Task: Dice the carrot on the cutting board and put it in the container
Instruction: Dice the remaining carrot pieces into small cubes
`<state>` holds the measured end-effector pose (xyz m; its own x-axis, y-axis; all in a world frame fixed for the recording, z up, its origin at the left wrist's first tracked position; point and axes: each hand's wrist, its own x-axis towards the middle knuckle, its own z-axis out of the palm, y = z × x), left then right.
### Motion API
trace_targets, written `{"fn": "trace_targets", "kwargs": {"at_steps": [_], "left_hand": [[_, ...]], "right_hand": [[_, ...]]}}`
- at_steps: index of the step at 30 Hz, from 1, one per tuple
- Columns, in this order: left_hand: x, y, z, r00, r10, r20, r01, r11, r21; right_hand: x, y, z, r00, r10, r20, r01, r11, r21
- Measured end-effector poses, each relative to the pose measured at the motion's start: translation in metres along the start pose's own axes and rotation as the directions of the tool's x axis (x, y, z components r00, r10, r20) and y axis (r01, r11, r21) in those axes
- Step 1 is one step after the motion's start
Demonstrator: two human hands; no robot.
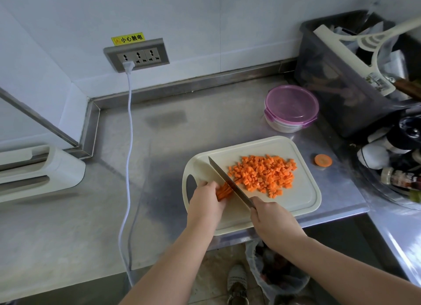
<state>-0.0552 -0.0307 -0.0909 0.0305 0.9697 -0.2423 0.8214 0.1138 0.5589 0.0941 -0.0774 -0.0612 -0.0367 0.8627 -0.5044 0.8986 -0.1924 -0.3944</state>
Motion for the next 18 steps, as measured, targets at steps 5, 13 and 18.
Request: {"fn": "trace_targets", "kwargs": {"at_steps": [5, 13, 18], "left_hand": [[-0.0010, 0.0032, 0.0007, 1.000, -0.011, -0.014, 0.011, 1.000, -0.013], [-0.0026, 0.0078, -0.0004, 0.999, -0.027, -0.019, 0.028, 0.999, 0.041], [-0.0019, 0.0095, -0.0006, 1.000, -0.024, -0.018, 0.025, 0.998, 0.060]], "right_hand": [[-0.0017, 0.0015, -0.0020, 0.997, -0.029, -0.068, 0.031, 0.999, 0.030], [-0.0069, -0.0028, 0.0022, 0.997, -0.063, -0.044, 0.062, 0.997, -0.036], [-0.0052, -0.0020, 0.0056, 0.998, -0.052, -0.040, 0.050, 0.997, -0.066]]}}
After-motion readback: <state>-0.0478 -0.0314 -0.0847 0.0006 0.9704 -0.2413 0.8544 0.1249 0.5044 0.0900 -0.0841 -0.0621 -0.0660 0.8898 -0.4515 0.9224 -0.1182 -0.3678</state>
